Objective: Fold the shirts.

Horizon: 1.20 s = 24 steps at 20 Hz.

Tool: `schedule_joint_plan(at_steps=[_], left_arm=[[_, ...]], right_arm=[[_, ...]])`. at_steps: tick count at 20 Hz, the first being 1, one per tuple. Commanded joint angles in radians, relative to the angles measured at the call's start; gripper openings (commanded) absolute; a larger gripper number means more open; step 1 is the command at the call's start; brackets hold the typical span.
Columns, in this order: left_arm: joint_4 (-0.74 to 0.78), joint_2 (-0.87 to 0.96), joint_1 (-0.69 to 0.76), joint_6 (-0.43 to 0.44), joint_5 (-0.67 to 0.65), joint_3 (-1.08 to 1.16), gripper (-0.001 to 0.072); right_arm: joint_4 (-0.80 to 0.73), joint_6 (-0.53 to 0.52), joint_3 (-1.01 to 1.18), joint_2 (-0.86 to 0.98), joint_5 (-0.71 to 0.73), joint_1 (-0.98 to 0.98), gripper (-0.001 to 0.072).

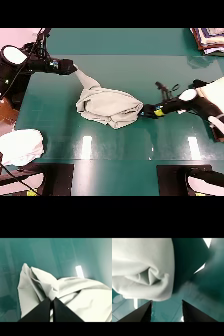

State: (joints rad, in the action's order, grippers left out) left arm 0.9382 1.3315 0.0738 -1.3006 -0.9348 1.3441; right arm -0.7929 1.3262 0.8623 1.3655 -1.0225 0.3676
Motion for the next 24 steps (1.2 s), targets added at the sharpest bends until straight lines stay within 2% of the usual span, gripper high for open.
schedule_joint_plan(at_steps=[1, 3, 4, 8, 12, 20, 24], left_arm=[[0.006, -0.002, -0.001, 0.000, -0.027, 0.001, 0.0024], [0.006, -0.002, -0.001, 0.000, -0.035, 0.001, 0.0024], [0.006, -0.002, -0.001, 0.000, -0.042, 0.001, 0.0024], [0.006, -0.046, -0.028, -0.001, -0.052, 0.047, 0.0024], [0.006, -0.192, -0.090, 0.000, -0.046, 0.237, 0.0024], [0.005, -0.395, -0.095, 0.000, -0.042, 0.663, 0.0024], [-0.012, -0.438, -0.095, -0.002, 0.036, 0.773, 0.0023]], right_arm=[[0.013, 0.001, 0.066, 0.119, 0.053, 0.079, 0.0421], [0.002, 0.000, 0.111, 0.151, 0.051, 0.079, 0.0114], [-0.014, 0.000, 0.127, 0.156, 0.051, 0.079, 0.0019], [-0.208, 0.021, 0.240, 0.099, -0.047, 0.043, 0.0017], [-0.431, 0.071, 0.456, -0.067, -0.171, -0.076, 0.0017], [-0.466, 0.068, 0.787, -0.344, -0.185, -0.193, 0.0017], [-0.473, 0.068, 0.885, -0.430, -0.185, -0.194, 0.0017]])
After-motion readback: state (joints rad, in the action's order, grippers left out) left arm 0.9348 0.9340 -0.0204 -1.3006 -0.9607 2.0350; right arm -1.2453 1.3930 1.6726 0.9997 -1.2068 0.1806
